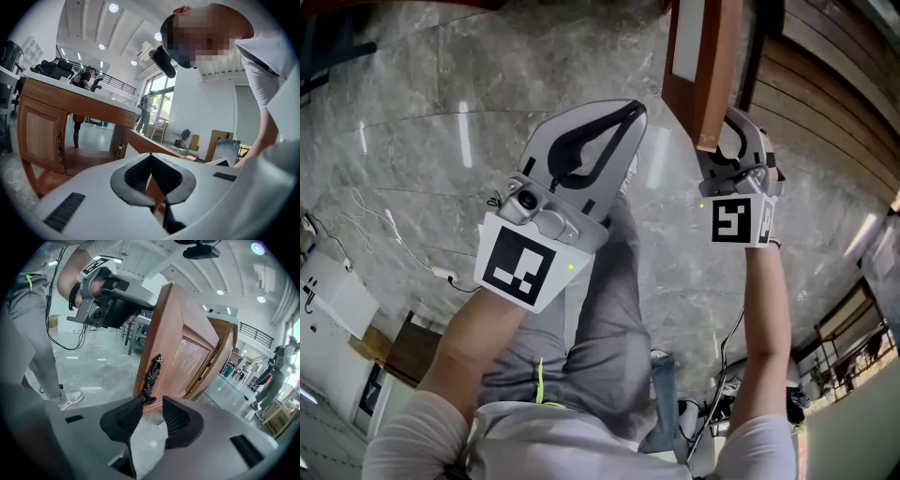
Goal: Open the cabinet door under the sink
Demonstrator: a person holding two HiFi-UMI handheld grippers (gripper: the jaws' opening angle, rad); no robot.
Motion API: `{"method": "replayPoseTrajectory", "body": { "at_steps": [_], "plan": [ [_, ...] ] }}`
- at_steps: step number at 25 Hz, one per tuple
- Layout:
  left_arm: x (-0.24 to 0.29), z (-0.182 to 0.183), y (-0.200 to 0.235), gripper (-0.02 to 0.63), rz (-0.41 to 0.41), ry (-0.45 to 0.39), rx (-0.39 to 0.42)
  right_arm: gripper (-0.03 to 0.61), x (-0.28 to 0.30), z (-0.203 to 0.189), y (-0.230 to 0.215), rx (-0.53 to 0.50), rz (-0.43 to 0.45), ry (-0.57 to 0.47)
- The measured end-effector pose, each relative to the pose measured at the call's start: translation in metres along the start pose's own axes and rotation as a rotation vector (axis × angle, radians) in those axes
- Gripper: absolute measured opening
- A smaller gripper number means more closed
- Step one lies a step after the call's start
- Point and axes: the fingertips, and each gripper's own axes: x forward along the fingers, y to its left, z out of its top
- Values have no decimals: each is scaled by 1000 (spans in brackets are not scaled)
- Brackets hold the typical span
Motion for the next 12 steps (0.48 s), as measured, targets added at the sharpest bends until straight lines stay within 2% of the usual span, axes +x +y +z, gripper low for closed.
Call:
{"method": "replayPoseTrajectory", "body": {
  "at_steps": [12],
  "plan": [
    [-7, 17, -6, 18, -1, -7, 8, 121, -28, 0, -3, 18, -50, 32]
  ]
}}
